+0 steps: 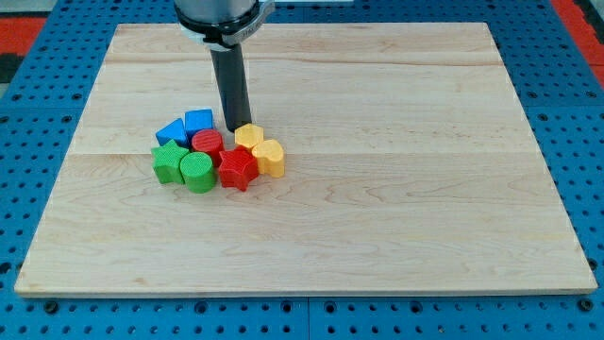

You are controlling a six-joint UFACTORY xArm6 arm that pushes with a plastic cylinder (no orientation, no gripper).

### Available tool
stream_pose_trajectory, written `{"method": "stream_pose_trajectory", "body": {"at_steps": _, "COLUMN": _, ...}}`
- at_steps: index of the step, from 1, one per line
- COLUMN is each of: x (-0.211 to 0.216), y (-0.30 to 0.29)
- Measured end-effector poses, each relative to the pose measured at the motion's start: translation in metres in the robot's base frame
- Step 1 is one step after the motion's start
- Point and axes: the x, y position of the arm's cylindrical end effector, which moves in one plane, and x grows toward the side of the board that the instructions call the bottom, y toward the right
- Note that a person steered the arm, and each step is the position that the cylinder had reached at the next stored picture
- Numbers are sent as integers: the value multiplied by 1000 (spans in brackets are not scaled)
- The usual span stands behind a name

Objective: Move your arm to the blue triangle

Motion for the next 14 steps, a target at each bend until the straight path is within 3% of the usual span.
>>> {"method": "stream_pose_trajectory", "body": {"at_steps": 2, "x": 1, "y": -35}}
{"method": "stream_pose_trajectory", "body": {"at_steps": 4, "x": -1, "y": -30}}
{"method": "stream_pose_trajectory", "body": {"at_steps": 5, "x": -24, "y": -2}}
{"method": "stream_pose_trajectory", "body": {"at_steps": 6, "x": -56, "y": -12}}
{"method": "stream_pose_trajectory", "body": {"at_steps": 8, "x": -66, "y": -106}}
{"method": "stream_pose_trajectory", "body": {"at_steps": 11, "x": 24, "y": -217}}
{"method": "stream_pose_trajectory", "body": {"at_steps": 12, "x": 54, "y": -194}}
{"method": "stream_pose_trajectory", "body": {"at_steps": 14, "x": 54, "y": -125}}
